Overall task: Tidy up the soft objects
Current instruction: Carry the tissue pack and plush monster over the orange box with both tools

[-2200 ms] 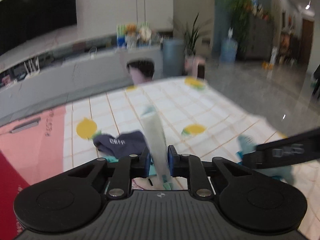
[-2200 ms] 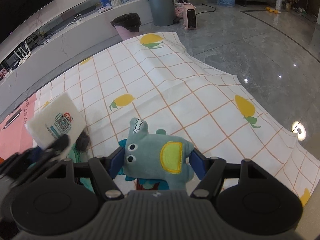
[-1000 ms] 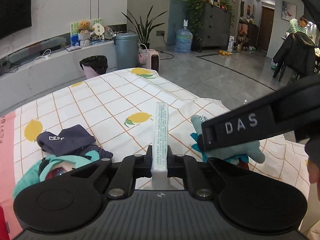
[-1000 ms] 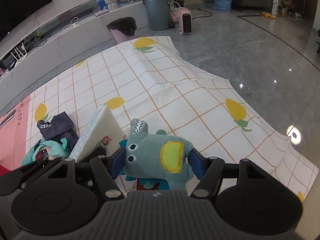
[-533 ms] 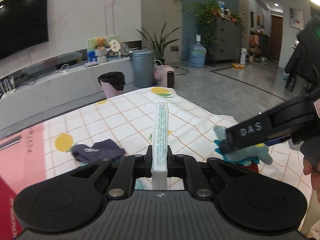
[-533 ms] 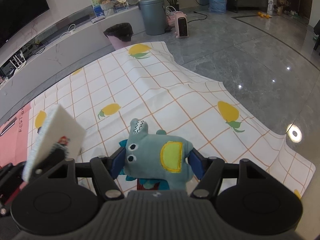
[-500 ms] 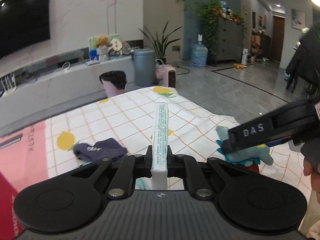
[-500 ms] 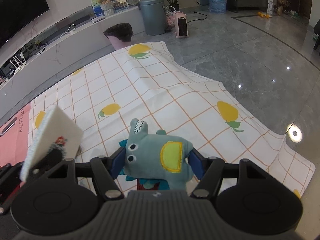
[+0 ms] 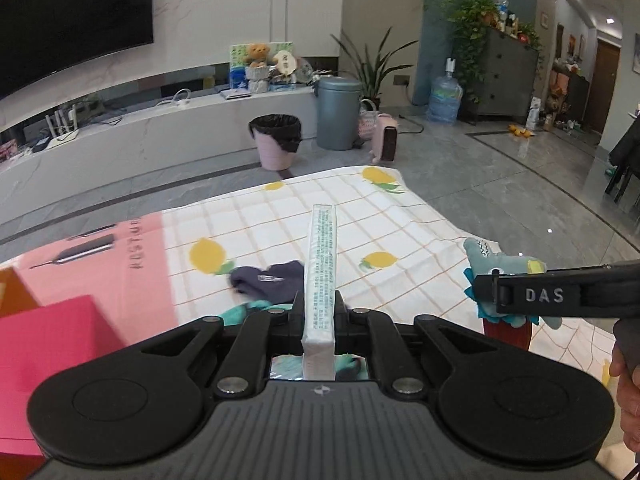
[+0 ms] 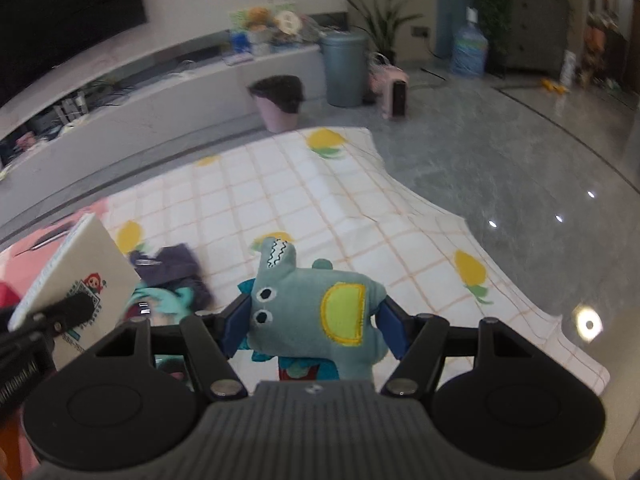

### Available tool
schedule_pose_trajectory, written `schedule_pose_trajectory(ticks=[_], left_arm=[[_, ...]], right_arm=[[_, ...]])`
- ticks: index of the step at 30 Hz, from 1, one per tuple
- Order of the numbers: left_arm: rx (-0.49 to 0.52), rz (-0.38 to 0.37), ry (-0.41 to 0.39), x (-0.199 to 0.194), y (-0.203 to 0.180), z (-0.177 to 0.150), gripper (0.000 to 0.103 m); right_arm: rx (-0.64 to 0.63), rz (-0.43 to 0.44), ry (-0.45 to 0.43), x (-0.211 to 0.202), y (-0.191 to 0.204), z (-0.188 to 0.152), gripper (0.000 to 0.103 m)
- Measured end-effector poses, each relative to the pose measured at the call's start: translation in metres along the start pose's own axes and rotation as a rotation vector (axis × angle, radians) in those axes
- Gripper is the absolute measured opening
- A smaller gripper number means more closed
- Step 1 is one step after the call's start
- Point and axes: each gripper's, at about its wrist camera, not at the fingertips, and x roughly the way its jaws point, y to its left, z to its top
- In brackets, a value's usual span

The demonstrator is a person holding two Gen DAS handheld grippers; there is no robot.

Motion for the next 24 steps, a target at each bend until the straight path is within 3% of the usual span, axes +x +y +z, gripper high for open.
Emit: schedule_pose_trajectory(ticks=[4,13,18,24], left_arm=[[0.032,0.082,-0.061,-0.037,0.018,0.006,0.011],[-0.022,0.243,-0.133,-0.116,0.097,0.011,0.011],[-0.041,0.338,-0.172,-0.149,0.141,-0.001,0.011],[-0.13,0.397,-0.171,-0.164,0.192,-0.015,0.011]], right_arm=[[-0.044,0.043,-0.032,-0.02,0.016,-0.001,0.067],[-0.128,0.135,-0.149,-0.076,0.073,0.0,0.067],[-0.216,0.218,-0.244,-0.12,0.128,-0.003,0.067],[-0.33,0.339,-0.336,-0.173,0.208,-0.011,0.067]])
